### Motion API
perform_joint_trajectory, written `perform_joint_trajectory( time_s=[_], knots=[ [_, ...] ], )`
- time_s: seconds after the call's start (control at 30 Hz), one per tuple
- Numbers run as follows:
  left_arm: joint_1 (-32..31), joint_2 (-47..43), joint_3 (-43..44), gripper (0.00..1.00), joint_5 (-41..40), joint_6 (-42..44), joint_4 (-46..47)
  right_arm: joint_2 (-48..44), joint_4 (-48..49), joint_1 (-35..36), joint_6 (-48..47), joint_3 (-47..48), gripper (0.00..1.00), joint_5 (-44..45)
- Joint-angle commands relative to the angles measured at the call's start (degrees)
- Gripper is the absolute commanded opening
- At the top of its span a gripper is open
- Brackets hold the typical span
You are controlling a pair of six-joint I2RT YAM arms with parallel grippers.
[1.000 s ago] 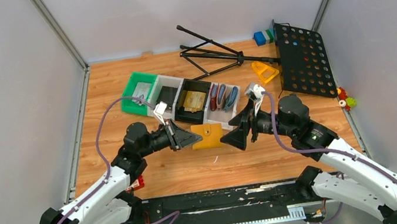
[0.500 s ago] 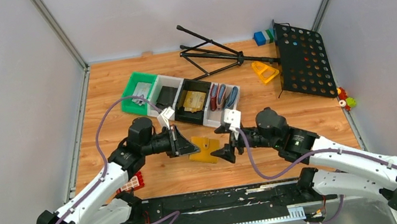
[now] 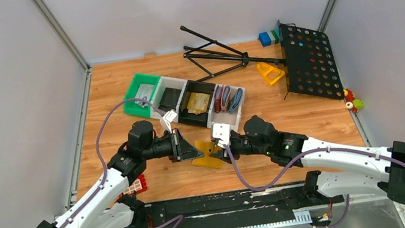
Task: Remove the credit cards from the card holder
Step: Open the card holder at the center of the board.
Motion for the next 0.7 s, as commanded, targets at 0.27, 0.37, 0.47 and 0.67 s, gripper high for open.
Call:
perform_joint_trajectory(
  time_s=[0.27, 0.37, 0.47, 0.67],
  knots=[
    [-0.2, -1.0, 1.1, 0.0, 3.3, -2.7, 4.1, 0.1, 1.7, 0.9, 0.1, 3.8, 0.29, 10.3],
    [-0.2, -0.9, 0.8, 0.0, 3.6, -3.1, 4.4, -0.1, 1.6, 0.9, 0.6, 4.1, 0.1, 17.9],
    [-0.3, -1.4, 0.7, 0.0, 4.2, -4.1, 5.4, 0.5, 1.0, 0.6, 2.8, 4.5, 0.0, 25.8],
    [-0.3, -1.5, 0.8, 0.0, 5.2, -4.3, 5.4, -1.3, 0.9, -3.4, 8.9, 3.6, 0.0, 27.2]
  ],
)
